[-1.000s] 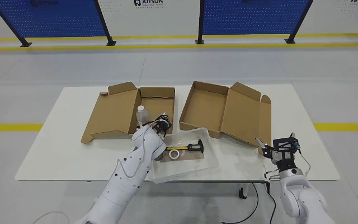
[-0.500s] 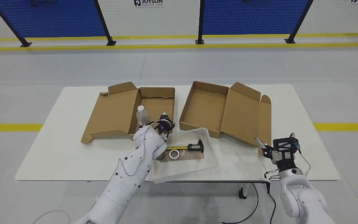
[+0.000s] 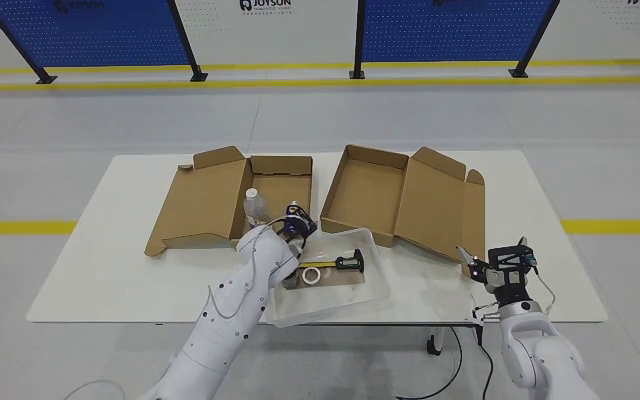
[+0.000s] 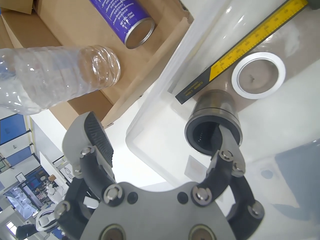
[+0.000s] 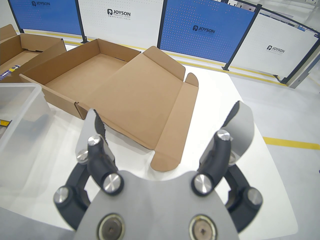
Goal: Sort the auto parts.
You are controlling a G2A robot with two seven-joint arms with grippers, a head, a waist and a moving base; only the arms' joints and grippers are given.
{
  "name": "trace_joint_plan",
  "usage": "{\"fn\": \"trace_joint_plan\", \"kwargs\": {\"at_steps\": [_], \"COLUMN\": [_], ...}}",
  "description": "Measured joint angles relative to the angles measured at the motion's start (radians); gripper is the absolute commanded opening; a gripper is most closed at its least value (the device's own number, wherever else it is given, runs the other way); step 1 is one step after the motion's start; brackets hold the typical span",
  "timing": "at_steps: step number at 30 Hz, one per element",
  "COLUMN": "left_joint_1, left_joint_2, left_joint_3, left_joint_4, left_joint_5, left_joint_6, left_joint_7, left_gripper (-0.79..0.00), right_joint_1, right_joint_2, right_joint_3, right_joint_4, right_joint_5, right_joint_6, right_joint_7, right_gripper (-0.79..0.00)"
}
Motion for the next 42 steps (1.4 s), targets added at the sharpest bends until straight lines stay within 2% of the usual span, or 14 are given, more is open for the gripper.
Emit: {"fn": "trace_joint_plan", "kwargs": {"at_steps": [15,23,42], "left_joint_1": [0.032,0.051,0.046], "left_joint_2": [0.005,0.008,0.019], "left_joint_3": [-0.001,-0.005,0.018], "left_joint_4": [-0.062,-0.079,-0.086], "left_joint_5": [-0.082,-0.145,-0.118], "left_joint_6": [-0.049,-0.04,-0.04], "left_joint_7": [-0.035,-0.052,-0.044], "left_gripper": [0.0,0.0,0.0], "right_joint_1": [0.0,0.0,0.0], "right_joint_2": [0.0,0.0,0.0], "right_joint_3": [0.0,0.0,0.0], "right_joint_4": [0.0,0.0,0.0], "right_joint_5": [0.0,0.0,0.0], "right_joint_6": [0.0,0.0,0.0], "right_joint_7": [0.0,0.0,0.0], "right_gripper": [0.0,0.0,0.0]}}
